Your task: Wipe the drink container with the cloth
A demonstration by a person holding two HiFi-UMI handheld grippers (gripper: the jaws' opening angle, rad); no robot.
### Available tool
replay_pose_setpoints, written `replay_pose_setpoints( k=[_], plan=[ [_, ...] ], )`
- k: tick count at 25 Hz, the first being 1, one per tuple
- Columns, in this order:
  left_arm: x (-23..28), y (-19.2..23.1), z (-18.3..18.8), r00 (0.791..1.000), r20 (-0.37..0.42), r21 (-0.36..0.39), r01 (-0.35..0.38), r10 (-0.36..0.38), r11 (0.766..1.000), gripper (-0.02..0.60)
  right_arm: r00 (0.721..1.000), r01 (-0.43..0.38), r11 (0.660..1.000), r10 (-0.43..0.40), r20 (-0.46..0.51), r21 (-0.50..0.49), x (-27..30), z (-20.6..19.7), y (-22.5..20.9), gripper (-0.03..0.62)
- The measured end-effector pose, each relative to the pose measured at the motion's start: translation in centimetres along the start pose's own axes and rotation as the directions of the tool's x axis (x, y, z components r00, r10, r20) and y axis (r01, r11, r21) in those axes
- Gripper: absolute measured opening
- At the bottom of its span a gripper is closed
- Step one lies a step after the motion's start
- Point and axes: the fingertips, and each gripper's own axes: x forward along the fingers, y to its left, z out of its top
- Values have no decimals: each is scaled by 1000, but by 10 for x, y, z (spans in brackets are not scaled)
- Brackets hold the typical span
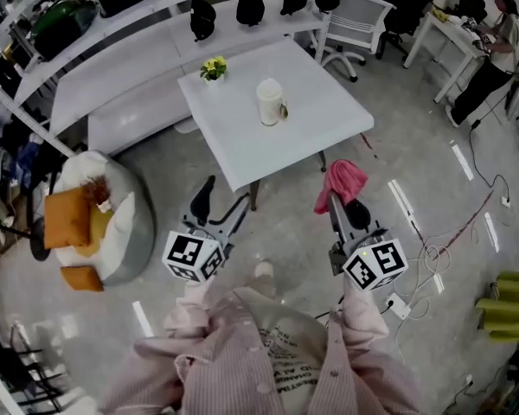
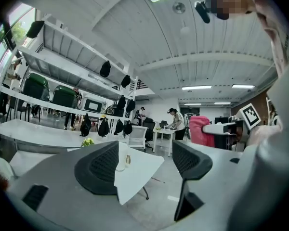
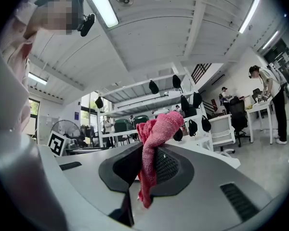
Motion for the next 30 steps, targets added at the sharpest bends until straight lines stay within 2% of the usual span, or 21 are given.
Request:
replay_pose_setpoints(
  k=[7, 15, 23, 30],
  plan=[
    [55, 26, -2, 999, -21, 4, 40, -40, 999, 328, 1000, 17, 1000, -17, 1, -9, 47, 4, -29, 40],
    [91, 45, -6, 996, -54, 17, 65, -64, 998, 339, 999, 29, 1000, -28, -15, 9, 80, -1, -49, 40],
    [118, 70, -20, 995, -90, 10, 50, -49, 999, 353, 999, 20, 999, -18, -48, 29, 116, -14, -71, 40],
    [168, 102, -27, 993, -116, 8, 36, -35, 999, 360, 997, -18, 999, 20, -75, 31, 180, -12, -104, 40]
  ],
)
